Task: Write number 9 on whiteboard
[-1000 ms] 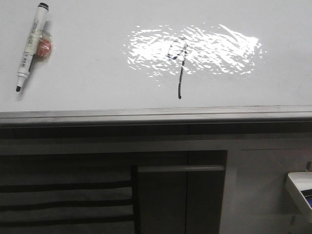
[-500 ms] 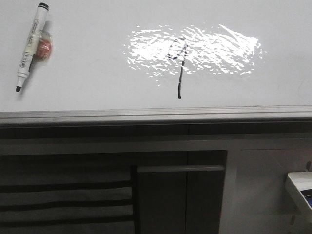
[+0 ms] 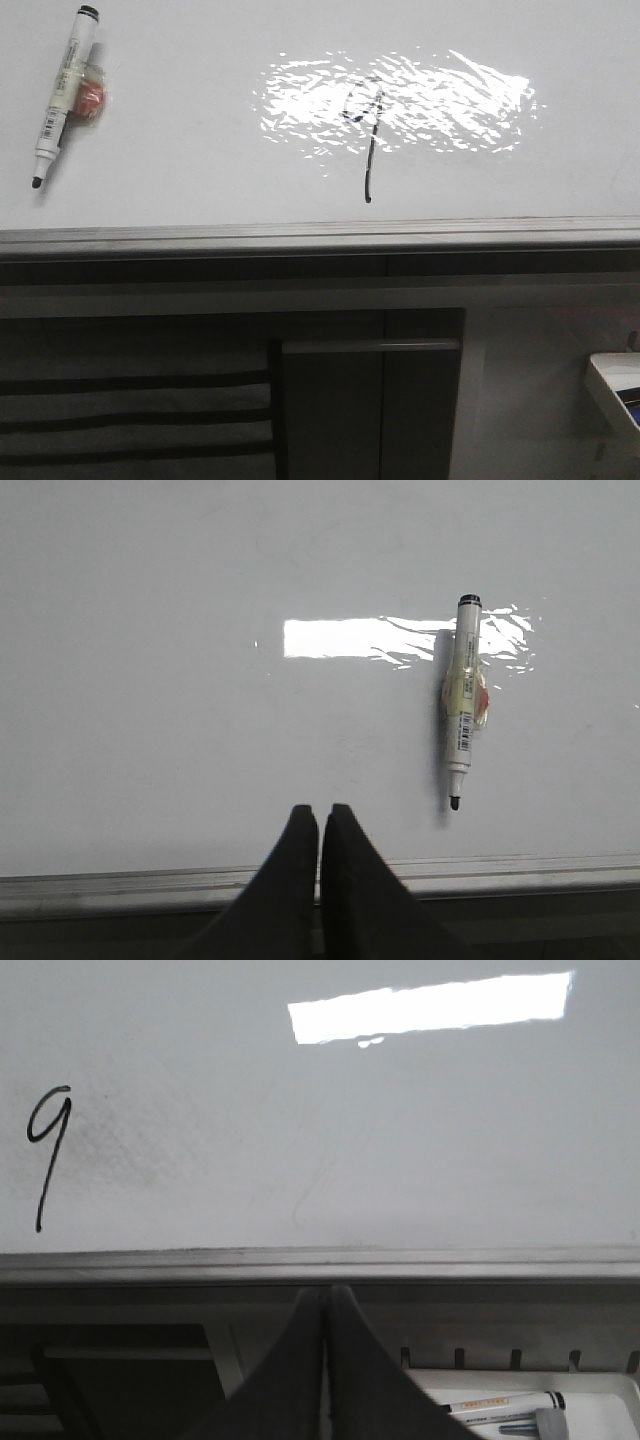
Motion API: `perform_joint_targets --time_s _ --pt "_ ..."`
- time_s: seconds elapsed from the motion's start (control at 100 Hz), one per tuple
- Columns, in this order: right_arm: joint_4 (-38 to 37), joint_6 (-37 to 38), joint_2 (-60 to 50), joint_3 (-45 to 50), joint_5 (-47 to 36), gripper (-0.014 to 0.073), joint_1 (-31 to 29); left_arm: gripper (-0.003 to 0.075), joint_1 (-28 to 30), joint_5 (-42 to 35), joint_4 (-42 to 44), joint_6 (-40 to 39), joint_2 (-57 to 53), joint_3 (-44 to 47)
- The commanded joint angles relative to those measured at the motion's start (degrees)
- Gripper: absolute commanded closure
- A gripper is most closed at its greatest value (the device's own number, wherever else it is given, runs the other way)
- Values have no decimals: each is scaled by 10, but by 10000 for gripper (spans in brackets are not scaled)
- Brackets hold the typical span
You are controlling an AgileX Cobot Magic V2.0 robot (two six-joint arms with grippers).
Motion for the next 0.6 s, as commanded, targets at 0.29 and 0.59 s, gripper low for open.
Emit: perform_joint_targets --time_s 0.29,0.59 --pt "22 -2 -11 60 -138 666 -5 741 1 -44 0 -4 -15 18" --pt "22 -2 -11 60 -134 666 -5 741 1 -44 0 -4 -15 18"
